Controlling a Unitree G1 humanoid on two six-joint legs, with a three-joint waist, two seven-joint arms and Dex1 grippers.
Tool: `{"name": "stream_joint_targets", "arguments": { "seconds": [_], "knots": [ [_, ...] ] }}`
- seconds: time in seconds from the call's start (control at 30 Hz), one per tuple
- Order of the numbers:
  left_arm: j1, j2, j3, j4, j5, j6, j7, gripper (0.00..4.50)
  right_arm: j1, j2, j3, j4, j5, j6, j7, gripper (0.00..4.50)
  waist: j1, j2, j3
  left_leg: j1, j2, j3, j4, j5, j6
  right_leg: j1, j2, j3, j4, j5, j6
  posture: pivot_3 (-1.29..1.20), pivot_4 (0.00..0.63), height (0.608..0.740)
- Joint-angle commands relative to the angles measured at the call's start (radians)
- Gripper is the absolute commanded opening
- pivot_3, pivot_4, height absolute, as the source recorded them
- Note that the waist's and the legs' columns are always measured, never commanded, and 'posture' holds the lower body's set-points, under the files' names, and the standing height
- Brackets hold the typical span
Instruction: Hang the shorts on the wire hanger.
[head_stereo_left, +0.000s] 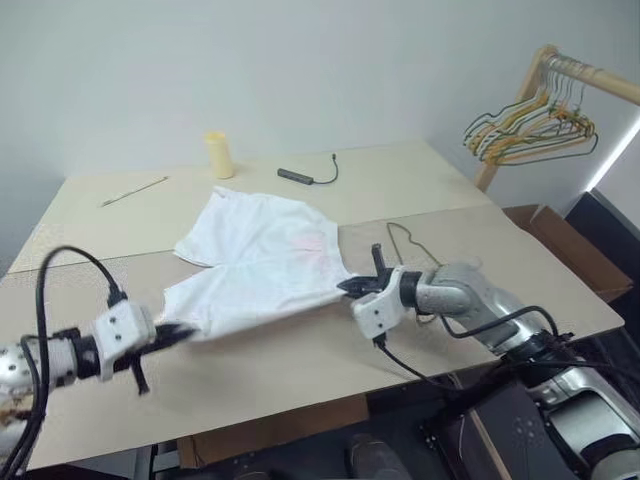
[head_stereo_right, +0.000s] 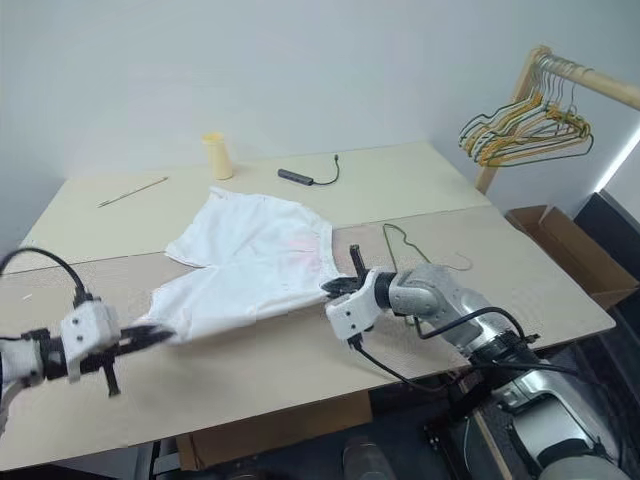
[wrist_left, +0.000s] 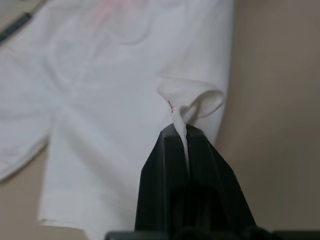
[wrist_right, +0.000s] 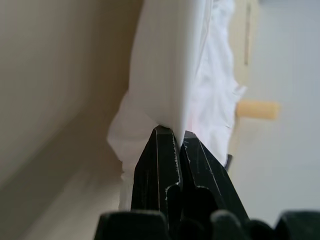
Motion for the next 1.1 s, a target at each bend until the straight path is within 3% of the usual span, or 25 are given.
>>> {"name": "stream_joint_targets", "arguments": {
  "seconds": [0.03,0.2,0.3,0.53,0.63,0.7,0.93,1.03,1.1],
  "knots": [
    [0.081,0.080,0.036,-0.079,-0.026,0.072,-0.101,0.00,0.023,-0.061,-0.014,-0.081,0.086,0.008,0.152,0.04,0.011,0.000,0.000,0.000,0.000,0.000,0.000,-0.001,0.000,0.000,0.000,0.000,0.000,-0.001,0.000,-0.10,0.000,0.740],
    [0.131,0.122,0.054,-0.102,-0.024,0.135,-0.128,0.00,0.084,-0.072,-0.012,-0.175,0.161,0.086,0.270,0.04,0.027,0.001,0.000,-0.001,0.000,0.001,0.000,-0.003,0.001,-0.001,0.001,0.000,0.000,-0.003,-0.001,-0.10,0.000,0.740],
    [0.127,0.136,0.060,-0.102,-0.033,0.158,-0.155,0.65,0.101,-0.087,-0.020,-0.216,0.216,0.123,0.334,0.67,0.035,0.001,0.000,0.000,-0.001,0.001,0.000,-0.003,0.001,-0.001,0.001,-0.001,0.000,-0.003,-0.001,-0.10,0.000,0.740],
    [0.136,0.164,0.103,-0.110,-0.073,0.198,-0.254,2.88,0.153,-0.162,-0.087,-0.293,0.374,0.252,0.451,3.12,0.052,0.001,0.000,-0.001,0.000,0.002,0.000,-0.004,0.001,-0.002,0.001,-0.002,0.000,-0.005,-0.002,-0.10,0.000,0.740],
    [0.062,0.130,0.156,-0.085,-0.128,0.229,-0.216,3.87,0.144,-0.152,-0.187,-0.331,0.434,0.616,0.396,4.18,0.057,0.001,0.000,-0.001,0.000,0.002,0.000,-0.004,0.001,-0.002,0.001,-0.002,0.000,-0.005,-0.002,-0.10,0.000,0.740],
    [0.013,0.115,0.189,-0.084,-0.172,0.273,-0.192,4.46,0.133,-0.157,-0.249,-0.339,0.483,0.816,0.376,4.19,0.064,0.001,0.000,-0.001,0.000,0.002,0.001,-0.004,0.001,-0.002,0.001,-0.002,0.001,-0.005,-0.002,-0.11,0.000,0.740],
    [-0.188,0.004,0.179,-0.182,-0.351,0.389,-0.054,4.46,0.031,0.059,-0.426,-0.165,0.443,1.300,-0.012,4.19,0.070,0.000,0.000,-0.002,-0.001,0.003,0.001,-0.004,0.001,-0.003,0.001,-0.001,0.001,-0.005,-0.002,-0.12,0.000,0.740],
    [-0.207,-0.035,0.152,-0.261,-0.445,0.456,-0.033,4.46,0.017,0.156,-0.451,-0.108,0.419,1.458,-0.157,4.19,0.071,0.000,0.000,-0.004,-0.001,0.002,0.001,-0.005,-0.001,-0.005,0.001,-0.001,0.001,-0.004,-0.003,-0.13,0.000,0.740],
    [-0.200,-0.049,0.124,-0.285,-0.431,0.460,-0.011,4.46,-0.005,0.245,-0.498,-0.081,0.418,1.524,-0.261,4.19,0.069,0.000,-0.001,-0.007,-0.002,0.002,0.001,-0.006,-0.001,-0.010,0.001,0.000,0.002,-0.004,-0.002,-0.14,0.000,0.740]
  ]
}}
